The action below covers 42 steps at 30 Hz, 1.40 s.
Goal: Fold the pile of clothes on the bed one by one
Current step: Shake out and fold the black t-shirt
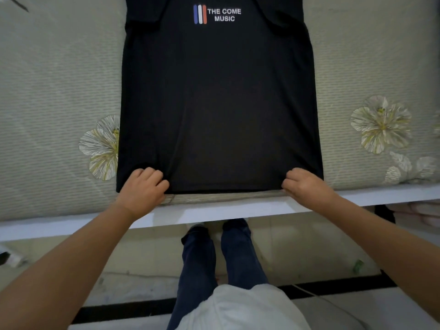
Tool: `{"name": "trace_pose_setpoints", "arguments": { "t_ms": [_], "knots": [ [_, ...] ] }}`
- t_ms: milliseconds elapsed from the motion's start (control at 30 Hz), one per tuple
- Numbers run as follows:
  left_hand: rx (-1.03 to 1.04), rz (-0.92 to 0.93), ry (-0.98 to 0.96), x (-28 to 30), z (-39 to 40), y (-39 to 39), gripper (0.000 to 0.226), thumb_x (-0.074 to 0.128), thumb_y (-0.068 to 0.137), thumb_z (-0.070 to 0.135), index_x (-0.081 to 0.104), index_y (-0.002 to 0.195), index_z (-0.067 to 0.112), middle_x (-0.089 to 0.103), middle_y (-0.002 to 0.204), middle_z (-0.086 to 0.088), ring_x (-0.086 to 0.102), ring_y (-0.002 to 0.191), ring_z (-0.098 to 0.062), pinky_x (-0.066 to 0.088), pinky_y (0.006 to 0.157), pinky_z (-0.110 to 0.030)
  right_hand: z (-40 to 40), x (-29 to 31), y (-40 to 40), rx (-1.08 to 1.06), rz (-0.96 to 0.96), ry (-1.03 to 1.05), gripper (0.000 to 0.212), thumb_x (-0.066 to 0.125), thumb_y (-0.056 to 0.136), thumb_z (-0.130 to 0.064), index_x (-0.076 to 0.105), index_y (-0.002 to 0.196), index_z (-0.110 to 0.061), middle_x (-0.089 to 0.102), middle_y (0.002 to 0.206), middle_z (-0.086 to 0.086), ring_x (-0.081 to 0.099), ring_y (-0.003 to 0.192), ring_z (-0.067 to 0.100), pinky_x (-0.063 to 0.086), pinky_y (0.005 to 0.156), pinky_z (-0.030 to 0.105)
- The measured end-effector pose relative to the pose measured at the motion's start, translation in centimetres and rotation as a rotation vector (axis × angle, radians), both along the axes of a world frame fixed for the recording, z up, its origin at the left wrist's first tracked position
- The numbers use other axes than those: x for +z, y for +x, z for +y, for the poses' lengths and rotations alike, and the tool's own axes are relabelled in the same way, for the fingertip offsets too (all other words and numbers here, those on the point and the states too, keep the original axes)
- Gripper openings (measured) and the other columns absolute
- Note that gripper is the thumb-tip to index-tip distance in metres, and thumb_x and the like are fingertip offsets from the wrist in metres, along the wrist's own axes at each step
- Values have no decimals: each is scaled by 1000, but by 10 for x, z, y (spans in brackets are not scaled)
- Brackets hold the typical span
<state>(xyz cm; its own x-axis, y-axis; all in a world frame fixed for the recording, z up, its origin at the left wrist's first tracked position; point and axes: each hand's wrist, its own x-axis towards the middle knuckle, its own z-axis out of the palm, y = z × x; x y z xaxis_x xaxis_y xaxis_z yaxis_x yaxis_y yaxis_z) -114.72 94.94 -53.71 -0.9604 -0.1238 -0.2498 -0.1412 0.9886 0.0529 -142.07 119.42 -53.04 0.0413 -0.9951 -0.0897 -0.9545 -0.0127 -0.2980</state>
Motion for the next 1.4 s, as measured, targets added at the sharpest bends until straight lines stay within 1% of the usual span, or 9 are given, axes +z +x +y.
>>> {"name": "trace_pose_setpoints", "arguments": {
  "t_ms": [133, 233, 333, 500, 633, 1000, 1133, 1267, 1400],
  "knots": [
    [22, 14, 62, -4, 8, 1, 30, 38, 71, 16, 61, 56, 5, 56, 57, -11, 56, 50, -25, 45, 46, -27, 12, -3, -3, 54, 58, 46, 39, 82, 26, 18, 55, 44, -2, 47, 44, 9, 47, 37, 20, 38, 41, 16],
    [132, -19, 121, -2, 11, -1, 15, 74, 63, 9, 63, 65, -1, 58, 61, -16, 58, 52, -29, 47, 43, -30, 16, -7, -8, -12, 110, 40, 37, 88, 28, 8, 61, 51, -2, 51, 47, 9, 50, 39, 22, 41, 43, 18],
    [182, -112, 190, -4, 7, -4, 49, 92, 40, 15, 66, 76, -6, 61, 65, -17, 59, 54, -30, 51, 42, -32, 16, -10, -5, -89, 196, 24, 46, 90, 31, -6, 71, 73, -2, 63, 66, 12, 62, 55, 28, 48, 49, 27],
    [111, -123, 165, -4, 1, -4, 56, 93, 38, 28, 70, 78, -4, 63, 68, -16, 60, 53, -27, 51, 43, -26, 11, -16, 0, -111, 248, 5, 57, 89, 28, -7, 71, 81, 2, 67, 75, 17, 66, 63, 31, 53, 52, 33],
    [130, -14, 102, -6, 5, -2, 35, 77, 45, -10, 70, 78, -5, 64, 67, -18, 60, 52, -29, 50, 43, -27, 7, -19, 7, -146, 328, 6, 59, 88, 33, -2, 71, 89, 4, 69, 89, 23, 68, 80, 37, 54, 68, 46],
    [575, 74, 87, -15, 9, -3, 54, 67, 50, -16, 62, 104, -15, 61, 97, -36, 60, 84, -54, 49, 61, -56, 8, -36, 22, -200, 244, 101, 74, 87, 52, -37, 63, 112, 1, 58, 118, 28, 58, 105, 44, 46, 79, 60],
    [601, 43, 199, -15, 8, 5, 70, 74, 48, -22, 53, 115, -17, 52, 120, -35, 48, 111, -53, 41, 88, -60, 14, -42, 14, -178, 263, 13, 53, 44, 85, -45, 44, 123, -8, 58, 120, 25, 55, 111, 41, 40, 95, 52],
    [708, -5, 283, -13, 10, 18, 68, 58, 77, -11, 30, 138, -2, 24, 148, -18, 17, 140, -30, 12, 113, -38, 11, -43, 14, -214, 169, -7, 66, 83, 55, -3, 57, 115, 4, 55, 117, 34, 53, 107, 52, 41, 88, 59],
    [746, -30, 291, -14, 15, 22, 70, 50, 79, -12, 22, 142, 5, 15, 152, -11, 6, 142, -23, 2, 114, -33, 1, -38, 4, -511, 5, 46, 77, 56, 51, 33, 48, 124, 11, 40, 132, 35, 40, 120, 53, 32, 97, 53]
  ]
}}
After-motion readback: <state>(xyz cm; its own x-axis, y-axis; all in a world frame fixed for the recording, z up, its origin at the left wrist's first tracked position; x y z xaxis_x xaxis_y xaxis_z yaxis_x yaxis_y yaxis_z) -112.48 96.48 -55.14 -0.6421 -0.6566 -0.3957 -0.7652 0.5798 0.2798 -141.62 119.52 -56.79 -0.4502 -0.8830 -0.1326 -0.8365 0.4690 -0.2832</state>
